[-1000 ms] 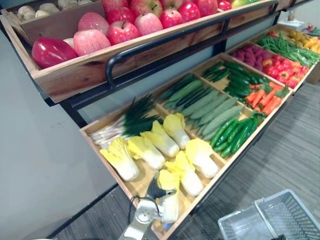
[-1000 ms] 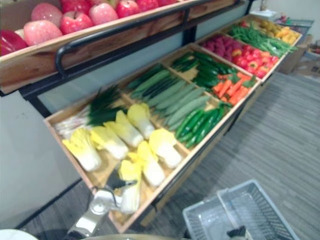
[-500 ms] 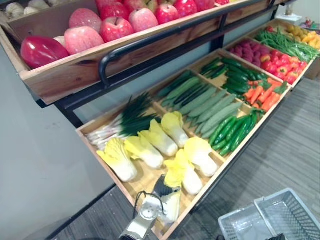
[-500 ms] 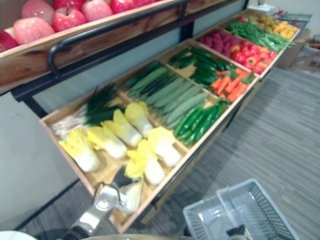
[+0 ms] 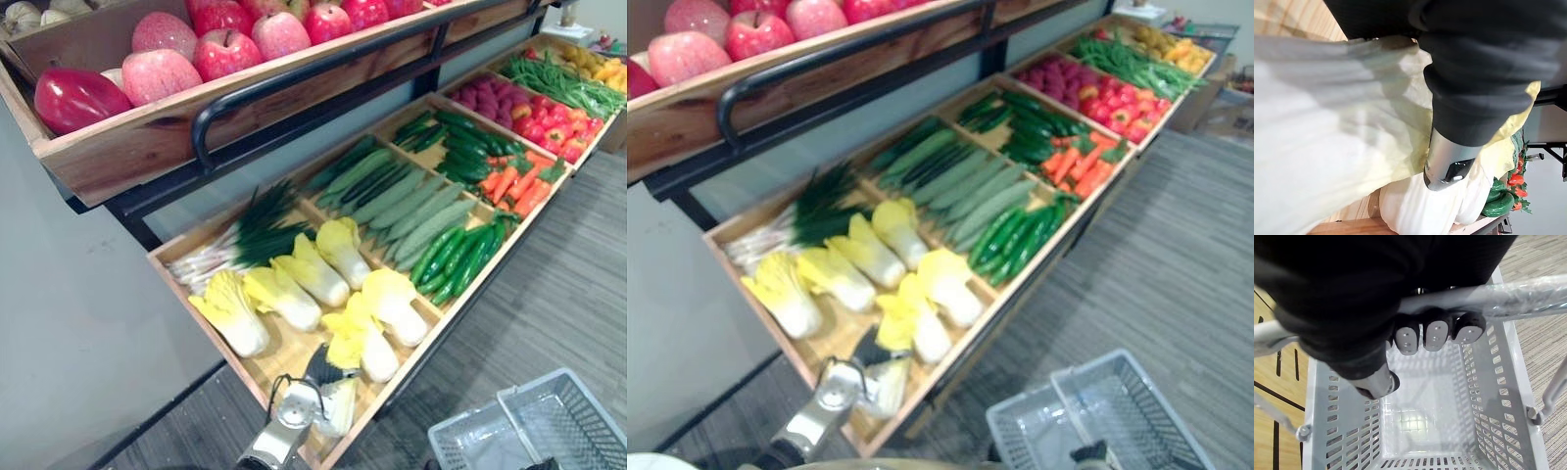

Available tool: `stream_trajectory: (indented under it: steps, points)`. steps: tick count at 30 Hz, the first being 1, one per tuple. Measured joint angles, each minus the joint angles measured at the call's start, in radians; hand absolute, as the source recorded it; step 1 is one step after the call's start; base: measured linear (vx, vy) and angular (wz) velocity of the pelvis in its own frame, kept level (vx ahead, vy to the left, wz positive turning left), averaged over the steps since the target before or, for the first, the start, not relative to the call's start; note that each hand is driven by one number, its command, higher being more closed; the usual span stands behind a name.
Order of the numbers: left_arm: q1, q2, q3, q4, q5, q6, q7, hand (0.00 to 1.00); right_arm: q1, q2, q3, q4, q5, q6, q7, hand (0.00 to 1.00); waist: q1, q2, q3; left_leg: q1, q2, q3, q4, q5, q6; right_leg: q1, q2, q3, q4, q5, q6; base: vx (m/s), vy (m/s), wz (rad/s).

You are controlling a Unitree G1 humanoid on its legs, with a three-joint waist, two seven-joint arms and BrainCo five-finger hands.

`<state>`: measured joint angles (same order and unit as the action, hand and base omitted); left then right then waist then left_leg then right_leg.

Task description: Pick vegetable in the basket

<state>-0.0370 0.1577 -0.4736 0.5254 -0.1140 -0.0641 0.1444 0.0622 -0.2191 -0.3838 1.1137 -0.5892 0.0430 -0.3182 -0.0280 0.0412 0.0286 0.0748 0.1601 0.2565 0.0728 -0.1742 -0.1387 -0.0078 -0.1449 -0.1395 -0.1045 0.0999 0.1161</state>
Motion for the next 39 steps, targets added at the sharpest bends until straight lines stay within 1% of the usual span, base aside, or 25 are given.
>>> stream_trajectory:
  steps: [9,26,29,30,31,34,39]
  points:
    - [-0.018,-0.001,-0.002,0.031,0.000,0.002,-0.001,1.00,-0.001,0.000,0.001,0.000,0.000,0.000,0.000,1.00,0.000,0.000,0.000,-0.002,0.000,-0.001,-0.001,0.000,0.000,-0.003,0.001,0.000,0.000,0.000,0.001,0.00,0.000,0.00]
    - [-0.019,-0.001,-0.002,0.031,-0.003,0.001,0.000,1.00,0.000,0.000,0.000,0.000,0.000,0.002,0.000,1.00,-0.001,0.004,-0.002,-0.003,0.002,-0.006,0.004,-0.001,-0.002,-0.004,0.001,0.001,0.003,-0.001,0.001,0.00,0.000,0.00]
    - [-0.015,-0.001,-0.002,0.020,-0.042,0.005,0.001,1.00,0.000,0.000,0.000,0.000,0.000,0.002,0.000,1.00,-0.001,0.006,-0.003,-0.004,0.003,-0.007,0.004,-0.001,-0.002,-0.004,0.001,0.001,0.004,-0.001,0.001,0.00,0.000,0.00]
    - [-0.005,0.002,-0.002,-0.004,-0.047,0.010,0.001,1.00,0.000,-0.001,-0.001,0.000,0.000,0.002,0.000,1.00,-0.001,0.007,-0.003,-0.004,0.003,-0.007,0.005,-0.001,-0.002,-0.004,0.001,0.000,0.004,-0.001,0.002,0.00,0.000,0.00]
    - [0.008,0.005,-0.001,-0.035,-0.076,0.011,0.001,1.00,0.001,-0.005,-0.001,0.000,0.000,0.003,0.000,1.00,-0.001,0.009,-0.003,-0.006,0.003,-0.010,0.006,-0.001,-0.002,-0.004,0.001,-0.002,0.006,-0.002,0.004,0.00,0.000,0.04]
    - [0.050,0.015,0.004,-0.128,-0.093,0.023,0.002,1.00,0.006,-0.018,-0.004,0.000,0.000,0.011,0.001,1.00,-0.002,0.016,-0.004,-0.018,0.004,-0.024,0.017,-0.004,-0.001,-0.008,-0.001,-0.013,0.021,-0.009,0.013,0.00,-0.001,0.12]
    - [0.127,0.041,0.039,-0.297,-0.175,0.024,0.002,1.00,0.006,-0.047,-0.014,0.000,-0.001,0.012,0.003,1.00,0.002,0.023,-0.007,-0.022,0.005,-0.028,0.025,-0.006,-0.002,-0.008,-0.002,-0.016,0.027,-0.009,0.013,0.00,-0.001,0.01]
